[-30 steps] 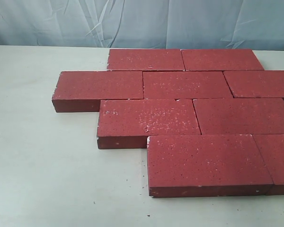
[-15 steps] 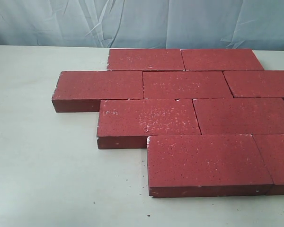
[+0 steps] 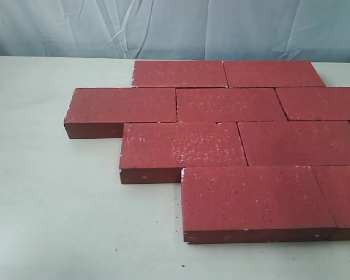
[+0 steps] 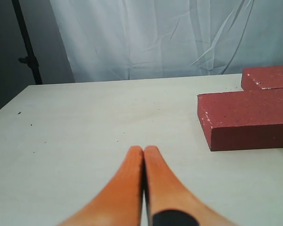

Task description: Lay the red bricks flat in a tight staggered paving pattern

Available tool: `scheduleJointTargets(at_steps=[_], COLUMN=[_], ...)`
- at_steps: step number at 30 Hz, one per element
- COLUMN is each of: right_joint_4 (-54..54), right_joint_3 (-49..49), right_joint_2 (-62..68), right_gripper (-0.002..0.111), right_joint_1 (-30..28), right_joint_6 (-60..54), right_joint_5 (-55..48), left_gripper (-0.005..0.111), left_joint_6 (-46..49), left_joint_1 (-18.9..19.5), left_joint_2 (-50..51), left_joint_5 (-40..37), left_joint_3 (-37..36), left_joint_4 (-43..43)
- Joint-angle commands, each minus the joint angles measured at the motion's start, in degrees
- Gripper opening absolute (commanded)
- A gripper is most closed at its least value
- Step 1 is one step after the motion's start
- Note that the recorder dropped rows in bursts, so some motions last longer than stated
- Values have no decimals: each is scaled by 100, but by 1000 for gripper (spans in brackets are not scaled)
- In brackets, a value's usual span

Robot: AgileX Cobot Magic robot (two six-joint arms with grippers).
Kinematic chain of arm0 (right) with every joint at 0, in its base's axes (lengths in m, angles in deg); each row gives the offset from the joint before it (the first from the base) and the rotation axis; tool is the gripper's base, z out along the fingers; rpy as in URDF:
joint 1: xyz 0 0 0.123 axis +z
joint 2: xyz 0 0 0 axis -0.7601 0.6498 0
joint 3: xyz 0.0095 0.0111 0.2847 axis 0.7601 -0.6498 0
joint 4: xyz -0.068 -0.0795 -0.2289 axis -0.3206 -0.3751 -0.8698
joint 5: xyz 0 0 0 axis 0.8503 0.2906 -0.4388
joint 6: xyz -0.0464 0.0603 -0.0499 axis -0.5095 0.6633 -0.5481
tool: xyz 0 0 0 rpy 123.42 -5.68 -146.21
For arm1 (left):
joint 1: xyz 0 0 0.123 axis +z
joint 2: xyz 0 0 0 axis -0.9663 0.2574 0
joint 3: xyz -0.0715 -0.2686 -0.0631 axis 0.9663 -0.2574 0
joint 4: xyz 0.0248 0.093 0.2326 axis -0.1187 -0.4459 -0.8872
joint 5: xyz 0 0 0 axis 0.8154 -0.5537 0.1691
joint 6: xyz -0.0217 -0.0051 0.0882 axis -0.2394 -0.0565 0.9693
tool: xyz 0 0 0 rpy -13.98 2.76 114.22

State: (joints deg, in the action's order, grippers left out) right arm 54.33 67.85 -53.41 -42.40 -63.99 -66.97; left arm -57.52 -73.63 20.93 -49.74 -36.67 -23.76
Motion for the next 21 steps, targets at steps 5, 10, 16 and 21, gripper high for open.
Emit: scheduleJointTargets(at_steps=[5, 10, 16, 21], right_joint_4=[4, 4, 4, 4], right_joint_3=[-21, -21, -21, -21], right_joint_2=[-31, -31, -31, -31], right_gripper=[-1, -1, -1, -1], right_joint_1=[-23, -23, -23, -23], right_joint_6=[4, 4, 4, 4], right_joint_5=[58, 58, 58, 58], left_gripper=[0, 0, 0, 0], left_joint_6=[24, 24, 24, 24], left_joint_1=[21, 21, 21, 21], left_joint_2=[-35, -35, -35, -35], left_joint_5=[28, 27, 27, 27], left_joint_3=[-28, -28, -28, -28], left_joint_4=[90, 90, 90, 90])
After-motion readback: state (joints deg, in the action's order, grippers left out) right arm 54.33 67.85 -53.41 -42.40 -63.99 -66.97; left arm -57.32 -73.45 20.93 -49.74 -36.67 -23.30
